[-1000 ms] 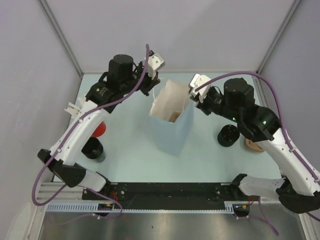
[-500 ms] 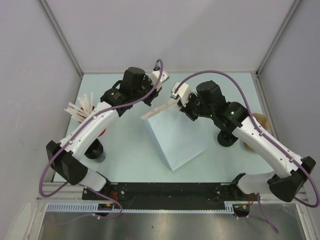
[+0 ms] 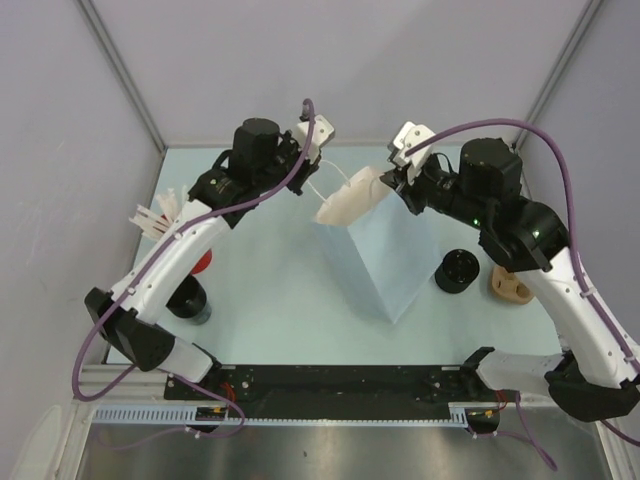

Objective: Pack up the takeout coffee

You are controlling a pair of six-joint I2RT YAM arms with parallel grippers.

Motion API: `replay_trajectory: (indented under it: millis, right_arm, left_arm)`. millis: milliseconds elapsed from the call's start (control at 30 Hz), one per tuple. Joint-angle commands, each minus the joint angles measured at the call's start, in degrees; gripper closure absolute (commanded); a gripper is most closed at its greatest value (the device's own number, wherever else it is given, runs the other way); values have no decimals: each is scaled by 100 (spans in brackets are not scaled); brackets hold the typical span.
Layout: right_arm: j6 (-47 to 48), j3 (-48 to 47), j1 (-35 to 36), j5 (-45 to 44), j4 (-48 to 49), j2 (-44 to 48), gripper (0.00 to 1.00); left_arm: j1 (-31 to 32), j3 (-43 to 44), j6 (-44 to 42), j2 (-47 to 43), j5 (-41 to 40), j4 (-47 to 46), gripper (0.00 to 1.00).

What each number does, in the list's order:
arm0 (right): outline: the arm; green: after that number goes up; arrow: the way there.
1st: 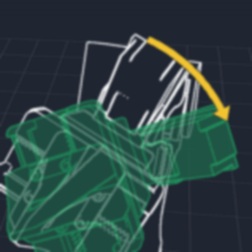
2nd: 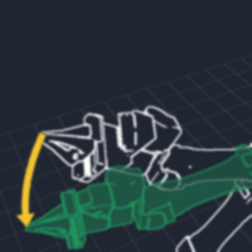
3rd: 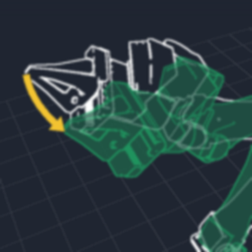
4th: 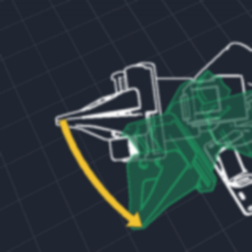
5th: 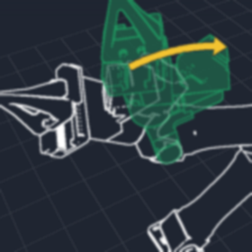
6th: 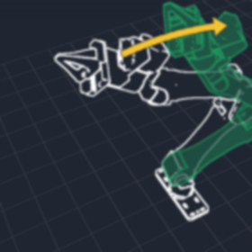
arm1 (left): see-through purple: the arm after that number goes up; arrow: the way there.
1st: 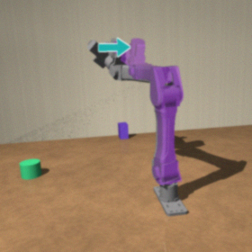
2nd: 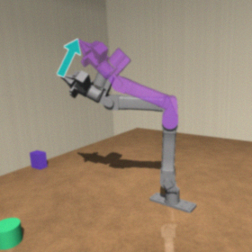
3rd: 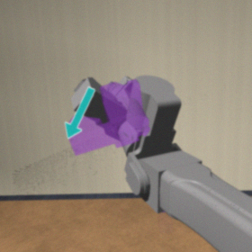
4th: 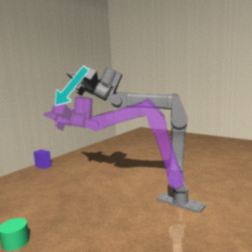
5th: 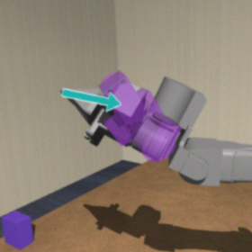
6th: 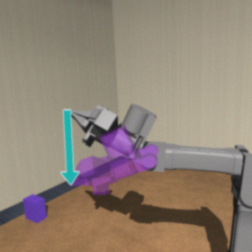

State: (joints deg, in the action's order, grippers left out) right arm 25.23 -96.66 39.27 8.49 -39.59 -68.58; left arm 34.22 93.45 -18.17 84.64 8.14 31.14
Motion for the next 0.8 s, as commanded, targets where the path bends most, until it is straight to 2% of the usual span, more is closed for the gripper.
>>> replay_trajectory:
  millis: [0, 233, 667, 767]
  right_arm:
    - [209, 533, -7, 494, -250, 63, 100]
    - [368, 1422, 46, 337, -154, 239, 100]
    - [342, 1501, 46, 355, -75, 248, 100]
    - [464, 1501, 46, 687, -380, 248, 100]
  left_arm:
    - [6, 507, -151, -97, 38, -3, 100]
    - [6, 543, -151, -44, -32, -98, 100]
    - [6, 473, -178, -27, -471, -257, 100]
    - [-3, 455, -213, -79, -358, -231, 100]
